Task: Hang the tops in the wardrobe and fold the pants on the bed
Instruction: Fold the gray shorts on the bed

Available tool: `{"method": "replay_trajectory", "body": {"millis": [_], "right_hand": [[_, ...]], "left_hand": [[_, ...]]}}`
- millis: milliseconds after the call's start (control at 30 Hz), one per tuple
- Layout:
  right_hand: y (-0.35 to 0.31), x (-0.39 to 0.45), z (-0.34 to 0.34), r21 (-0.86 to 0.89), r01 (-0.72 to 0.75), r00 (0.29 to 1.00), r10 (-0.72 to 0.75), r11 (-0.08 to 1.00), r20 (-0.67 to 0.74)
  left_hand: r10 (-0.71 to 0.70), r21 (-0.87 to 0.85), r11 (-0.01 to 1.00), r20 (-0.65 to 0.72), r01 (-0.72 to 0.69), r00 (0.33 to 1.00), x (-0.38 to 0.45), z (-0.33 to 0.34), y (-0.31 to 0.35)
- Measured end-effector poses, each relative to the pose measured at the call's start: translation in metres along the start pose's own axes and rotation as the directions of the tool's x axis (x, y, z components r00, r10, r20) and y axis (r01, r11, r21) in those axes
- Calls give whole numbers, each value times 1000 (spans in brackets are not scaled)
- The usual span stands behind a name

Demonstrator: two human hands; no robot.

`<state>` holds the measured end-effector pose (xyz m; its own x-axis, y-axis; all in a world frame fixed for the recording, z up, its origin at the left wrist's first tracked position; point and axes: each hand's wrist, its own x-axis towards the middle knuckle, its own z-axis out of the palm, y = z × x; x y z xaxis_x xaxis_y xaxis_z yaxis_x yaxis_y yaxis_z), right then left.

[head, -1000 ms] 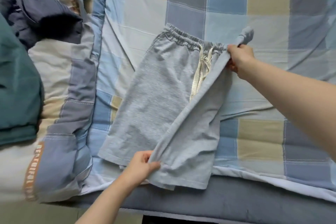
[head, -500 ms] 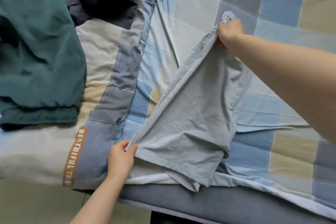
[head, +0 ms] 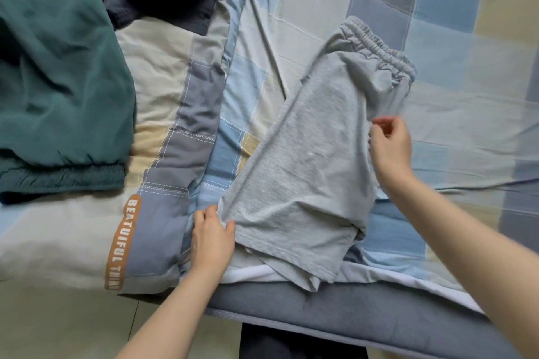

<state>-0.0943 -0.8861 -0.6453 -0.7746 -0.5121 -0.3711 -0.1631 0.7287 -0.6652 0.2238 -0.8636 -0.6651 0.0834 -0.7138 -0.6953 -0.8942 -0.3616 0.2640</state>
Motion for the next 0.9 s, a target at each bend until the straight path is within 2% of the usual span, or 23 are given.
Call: {"method": "replay_trajectory", "body": {"millis": [67, 133, 233, 300, 333, 467, 500, 567, 600, 633, 733, 800, 900], "right_hand": [[53, -45, -19, 46, -199, 976, 202, 979, -87], [95, -91, -26, 91, -353, 930, 360, 931, -77], [125, -149, -16, 175, -562, 827, 550, 809, 117], [131, -175, -4, 173, -640, 762, 590, 749, 265], [132, -183, 2, 143, -642, 754, 588, 753, 293], [132, -198, 7, 76, -556, 814, 525, 827, 248], [133, -202, 7, 106, -565, 803, 516, 818, 300], [133, -212, 7, 198, -656, 718, 522, 728, 460], [135, -216, 8, 197, -686, 681, 522, 701, 514], [138, -217, 9, 161, -678, 675, 520, 717, 523], [150, -211, 6, 6, -536, 753, 475, 844, 456], [153, -204, 1, -63, -435, 765, 405, 898, 500], [158, -195, 0, -255, -189, 803, 299, 948, 516]], "left_hand": [[14, 22, 1000, 1, -14, 1000, 5, 2, 2], [20, 35, 999, 13, -20, 1000, 11, 4, 4], [12, -29, 1000, 14, -11, 1000, 19, 4, 2], [5, -97, 995, -18, -7, 1000, 22, 2, -1], [3, -123, 992, -35, -7, 999, 23, 0, -3], [21, -206, 978, -4, -22, 1000, 24, -4, -11], [31, -225, 974, 22, -26, 999, 25, -4, -12], [57, -234, 972, 87, -35, 995, 25, -5, -13], [62, -230, 973, 110, -36, 992, 25, -4, -14], [62, -222, 974, 126, -33, 990, 27, -5, -17], [48, -170, 985, 121, -27, 991, 32, -6, -25], [41, -149, 988, 91, -27, 995, 34, -7, -29], [18, -177, 984, 89, -2, 996, 35, -9, -32]]}}
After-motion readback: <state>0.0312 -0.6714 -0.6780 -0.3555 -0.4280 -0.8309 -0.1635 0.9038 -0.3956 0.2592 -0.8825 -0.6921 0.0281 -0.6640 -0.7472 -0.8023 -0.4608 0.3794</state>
